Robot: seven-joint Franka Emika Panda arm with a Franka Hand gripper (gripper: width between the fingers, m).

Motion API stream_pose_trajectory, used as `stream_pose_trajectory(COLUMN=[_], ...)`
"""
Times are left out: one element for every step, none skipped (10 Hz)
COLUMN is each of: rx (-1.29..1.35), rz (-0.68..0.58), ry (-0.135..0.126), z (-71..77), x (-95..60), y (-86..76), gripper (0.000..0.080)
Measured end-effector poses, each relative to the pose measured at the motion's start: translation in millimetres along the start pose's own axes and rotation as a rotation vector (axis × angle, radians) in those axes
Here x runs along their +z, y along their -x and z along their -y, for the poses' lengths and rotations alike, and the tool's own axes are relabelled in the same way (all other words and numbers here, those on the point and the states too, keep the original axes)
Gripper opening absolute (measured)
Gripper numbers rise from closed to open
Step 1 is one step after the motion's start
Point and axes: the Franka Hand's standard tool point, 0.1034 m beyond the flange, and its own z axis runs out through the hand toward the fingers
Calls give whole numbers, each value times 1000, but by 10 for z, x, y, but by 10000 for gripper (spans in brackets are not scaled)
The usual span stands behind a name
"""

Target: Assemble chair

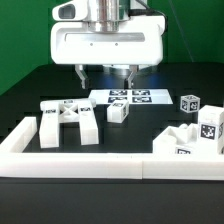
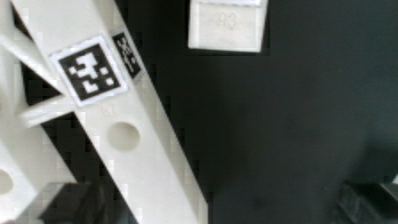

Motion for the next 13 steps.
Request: stream_pose_trajectory(rx=[-6,-9,-7,-7,-8,-21,-3,45,66,61,62,61,60], rz=[52,120,184,237,311,347,429,482,550,580,624,616,616], ry=[-12,-26,-34,-39,-46,-48,-49,-37,-34,-39,-40,-38,-38], z=[55,99,107,116,130,130,128,115,54,18,19,19,12], x=[-19,-48,-43,-34,-29,11,46,83,117,130,130,146,154], y=[-8,-21,-17,-1,30,27,90,114,160,156,178,162,165], gripper=[649,649,649,649,649,649,649,649,649,649,649,649,649])
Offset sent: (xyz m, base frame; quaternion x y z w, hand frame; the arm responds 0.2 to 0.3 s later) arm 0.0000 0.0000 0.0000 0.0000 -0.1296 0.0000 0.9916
